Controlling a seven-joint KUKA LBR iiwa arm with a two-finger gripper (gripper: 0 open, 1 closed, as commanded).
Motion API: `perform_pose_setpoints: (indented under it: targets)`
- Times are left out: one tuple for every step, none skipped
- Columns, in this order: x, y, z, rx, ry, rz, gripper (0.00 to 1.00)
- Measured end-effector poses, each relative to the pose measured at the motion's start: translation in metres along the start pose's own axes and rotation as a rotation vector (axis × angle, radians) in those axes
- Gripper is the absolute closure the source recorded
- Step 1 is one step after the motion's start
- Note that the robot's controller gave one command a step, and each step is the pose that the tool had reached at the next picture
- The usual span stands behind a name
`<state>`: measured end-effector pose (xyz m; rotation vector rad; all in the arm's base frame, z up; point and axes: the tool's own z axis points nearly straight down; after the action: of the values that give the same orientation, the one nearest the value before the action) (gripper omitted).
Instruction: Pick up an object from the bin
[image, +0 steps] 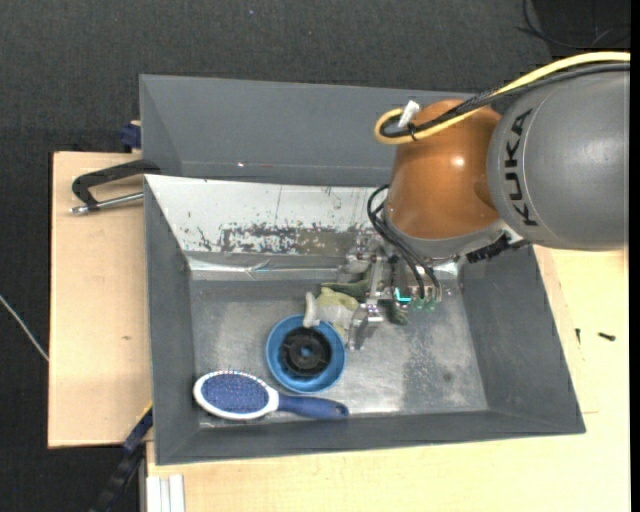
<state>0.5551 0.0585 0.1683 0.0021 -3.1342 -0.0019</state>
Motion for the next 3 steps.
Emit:
perform_pose_setpoints:
  targets:
    - [-0.0453,-0.017,0.0938,-0.004,-0.011,0.29,0.0]
    - [-0.0464,-0.0158,0.0917,-0.003,-0.01,0.288,0.0]
    - [-0.0471,-0.0148,0.0906,-0.002,-0.01,0.286,0.0]
